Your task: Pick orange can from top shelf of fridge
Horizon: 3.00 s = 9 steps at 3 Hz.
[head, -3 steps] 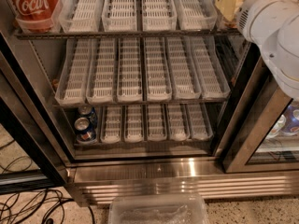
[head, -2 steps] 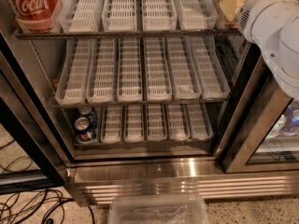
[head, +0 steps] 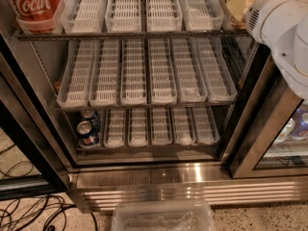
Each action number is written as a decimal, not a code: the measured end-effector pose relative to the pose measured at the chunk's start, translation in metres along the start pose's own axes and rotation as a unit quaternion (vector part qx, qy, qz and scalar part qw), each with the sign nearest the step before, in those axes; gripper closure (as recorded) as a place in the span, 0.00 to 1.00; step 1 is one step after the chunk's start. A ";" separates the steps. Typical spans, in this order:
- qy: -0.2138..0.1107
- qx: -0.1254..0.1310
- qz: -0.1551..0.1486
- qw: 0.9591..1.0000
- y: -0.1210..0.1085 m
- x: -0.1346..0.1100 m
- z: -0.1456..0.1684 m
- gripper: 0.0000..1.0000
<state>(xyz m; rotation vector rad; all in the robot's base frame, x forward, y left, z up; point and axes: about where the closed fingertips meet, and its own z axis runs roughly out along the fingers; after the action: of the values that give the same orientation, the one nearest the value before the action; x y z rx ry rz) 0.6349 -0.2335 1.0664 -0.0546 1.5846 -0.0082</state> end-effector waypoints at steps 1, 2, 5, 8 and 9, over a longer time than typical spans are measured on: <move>0.000 -0.002 0.004 1.000 0.001 -0.001 -0.001 1.00; -0.003 -0.007 0.015 1.000 0.002 -0.006 -0.001 1.00; -0.024 -0.028 0.030 0.999 0.013 -0.038 -0.014 1.00; -0.009 -0.056 0.022 0.998 0.024 -0.036 -0.026 1.00; -0.006 -0.058 0.032 0.998 0.022 -0.035 -0.031 1.00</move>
Offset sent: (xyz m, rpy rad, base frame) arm -0.0019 -0.0001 0.0057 0.0622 -0.0073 0.0227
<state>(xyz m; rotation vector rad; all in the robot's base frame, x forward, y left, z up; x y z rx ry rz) 0.6041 -0.2106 1.1012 -0.0943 1.5735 0.1335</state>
